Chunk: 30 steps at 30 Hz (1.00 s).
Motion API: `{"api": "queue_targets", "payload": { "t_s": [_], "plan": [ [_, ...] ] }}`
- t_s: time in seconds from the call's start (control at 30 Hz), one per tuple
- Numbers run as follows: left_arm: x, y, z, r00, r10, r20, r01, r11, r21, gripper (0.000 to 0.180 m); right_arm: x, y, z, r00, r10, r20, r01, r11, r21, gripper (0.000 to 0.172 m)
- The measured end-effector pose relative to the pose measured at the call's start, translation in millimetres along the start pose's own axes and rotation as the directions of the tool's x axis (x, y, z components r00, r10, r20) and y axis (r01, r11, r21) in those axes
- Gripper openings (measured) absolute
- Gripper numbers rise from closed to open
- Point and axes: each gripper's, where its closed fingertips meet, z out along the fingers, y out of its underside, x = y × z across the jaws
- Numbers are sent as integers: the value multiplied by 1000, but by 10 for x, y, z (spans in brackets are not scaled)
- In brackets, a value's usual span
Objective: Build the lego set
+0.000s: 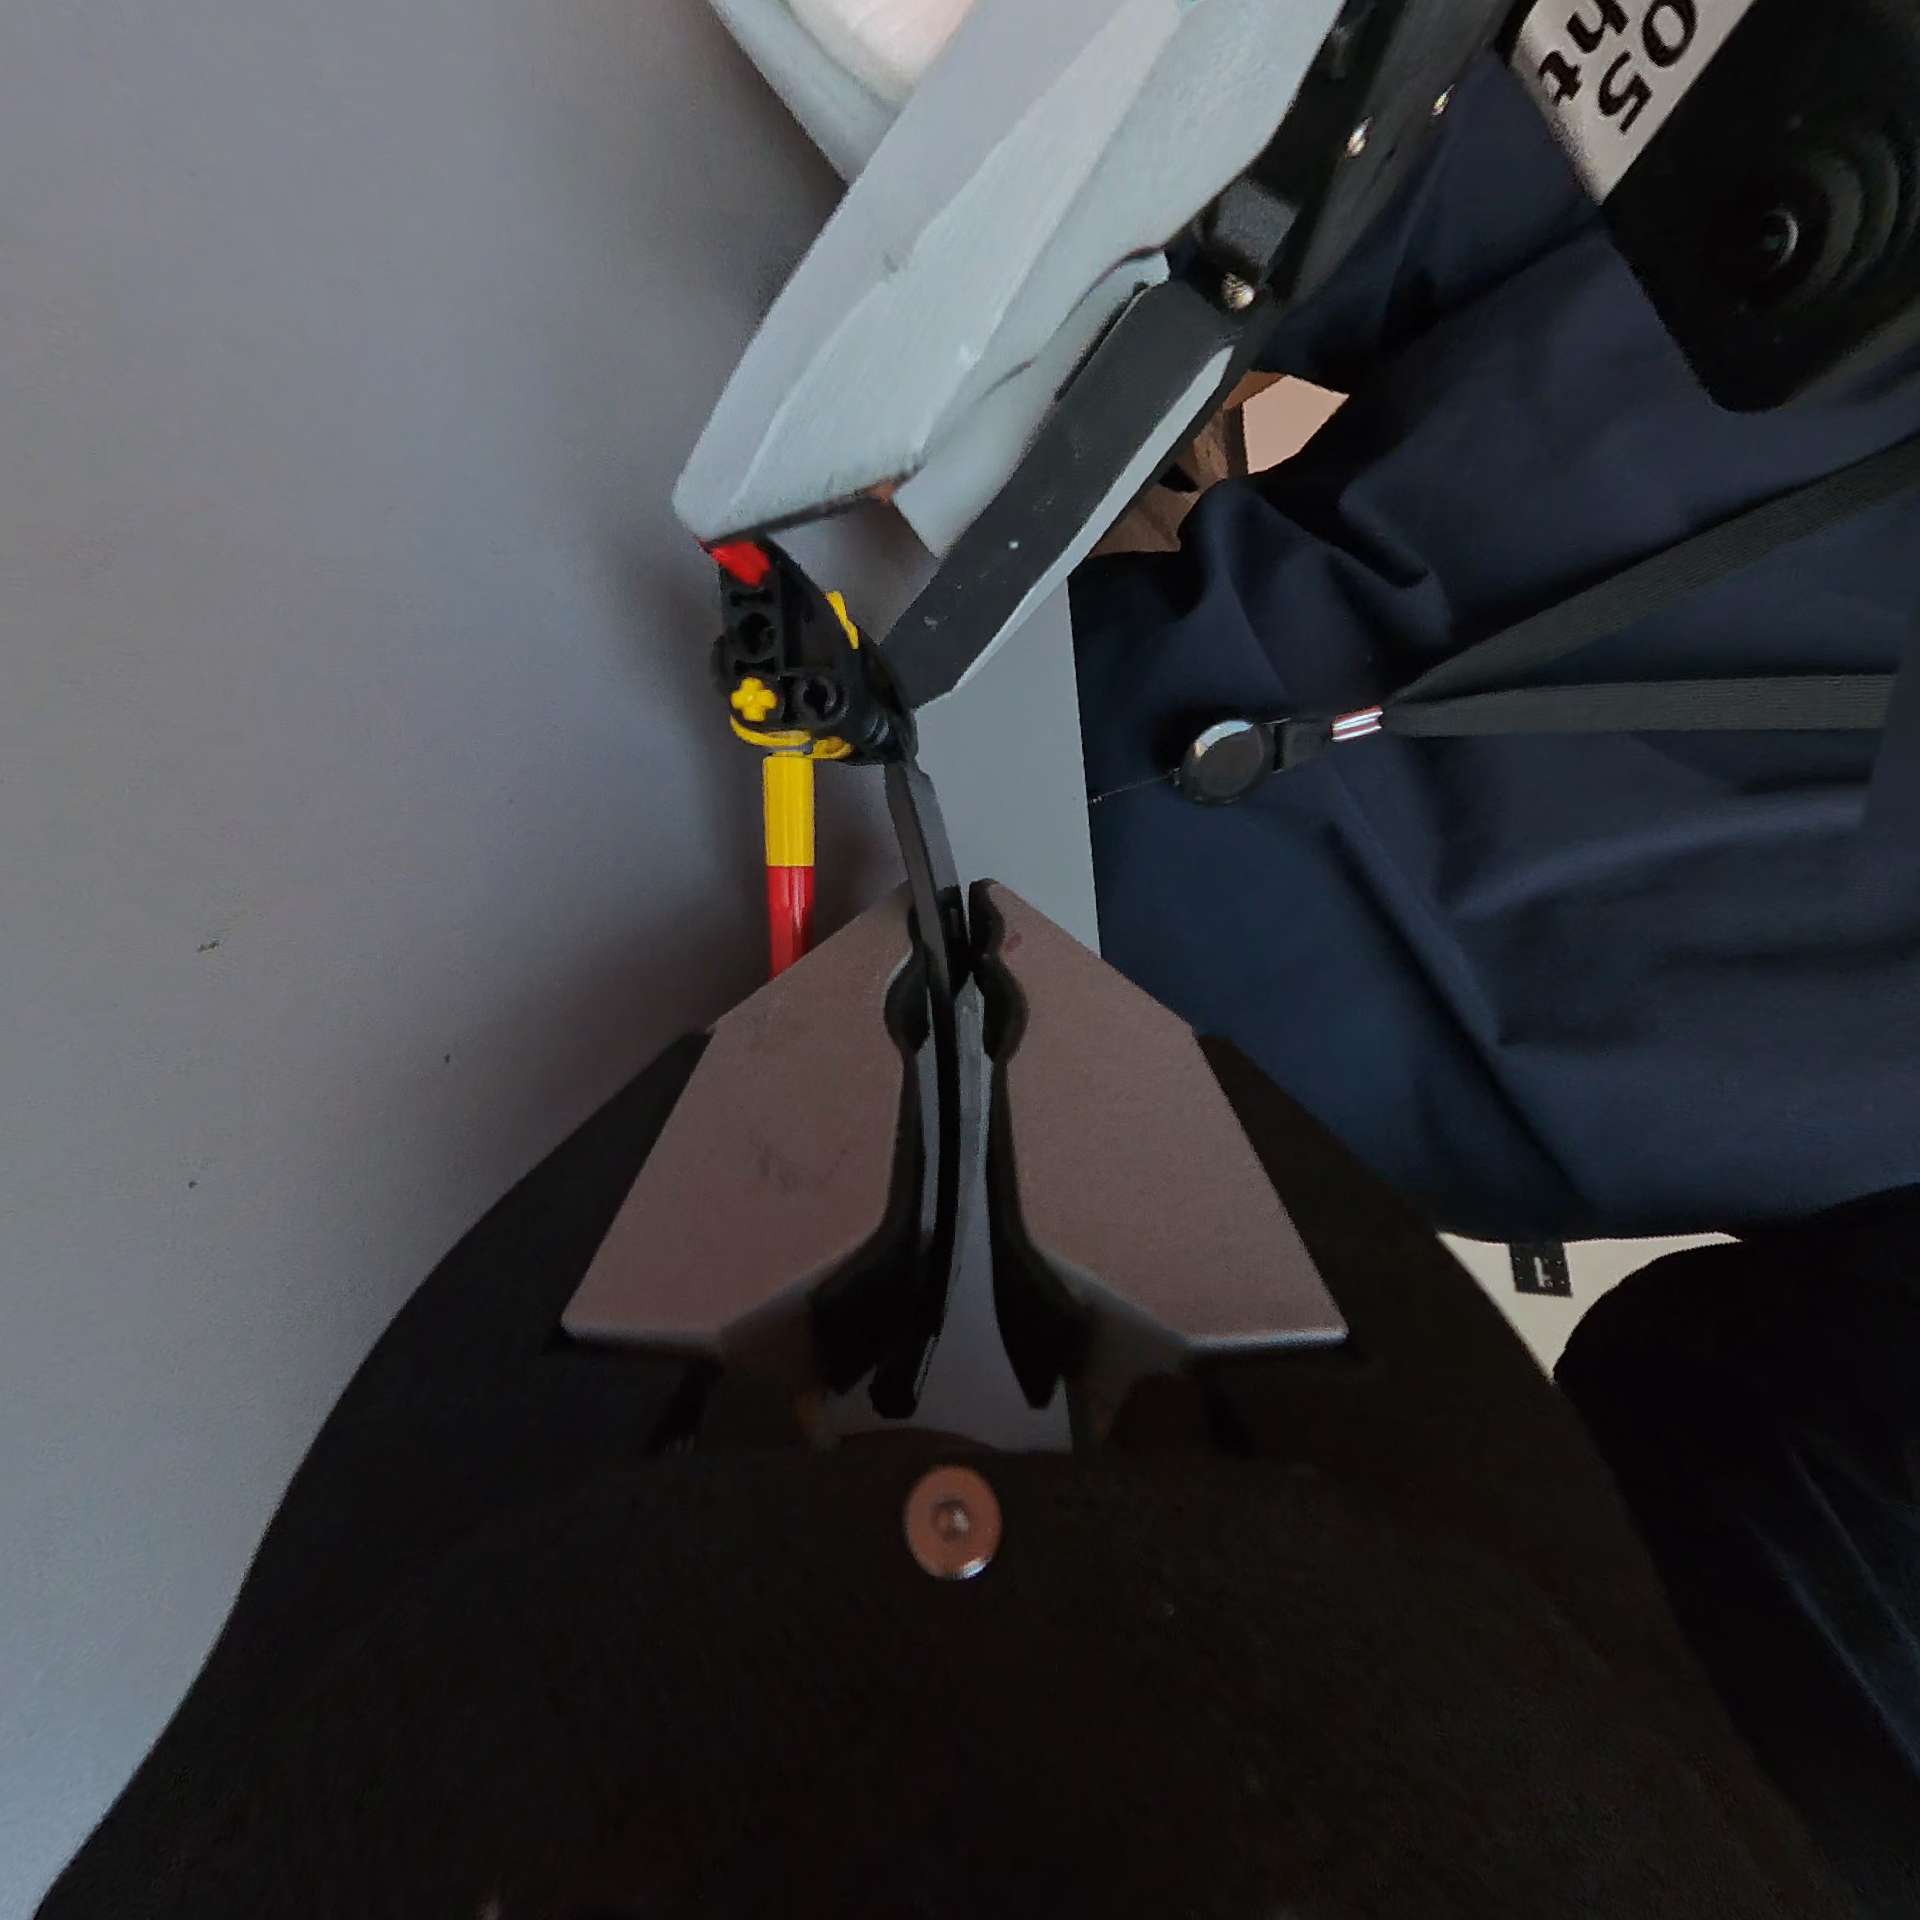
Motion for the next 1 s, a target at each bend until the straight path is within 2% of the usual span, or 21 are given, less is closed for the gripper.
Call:
{"api": "queue_targets", "payload": {
  "t_s": [0.13, 0.3, 0.4, 0.53, 0.77, 1.0],
  "plan": [
    [-40, -25, 27, 1000, -7, 31, 7, 1000, -13, 2, 23, 36, 9, 992, -109, -65, 106, 993, -51, 56],
    [-64, -31, 49, 999, -25, 48, 26, 999, -32, 2, 18, 76, 13, 989, -129, -68, 124, 989, -78, 56],
    [-109, -67, 17, 994, -69, 89, 72, 997, -21, 2, 75, 107, 20, 980, -164, -117, 150, 982, -119, 56],
    [-138, -79, -9, 985, -137, 107, 139, 990, -10, 1, 108, 127, 40, 982, -132, -136, 118, 987, -110, 56],
    [-145, -83, -37, 979, -170, 110, 170, 985, 6, 1, 96, 141, 10, 991, -73, -108, 65, 995, -69, 58],
    [-105, -65, -19, 981, -161, 109, 164, 986, -16, 1, 76, 96, 44, 989, -111, -97, 106, 993, -49, 57]
  ]
}}
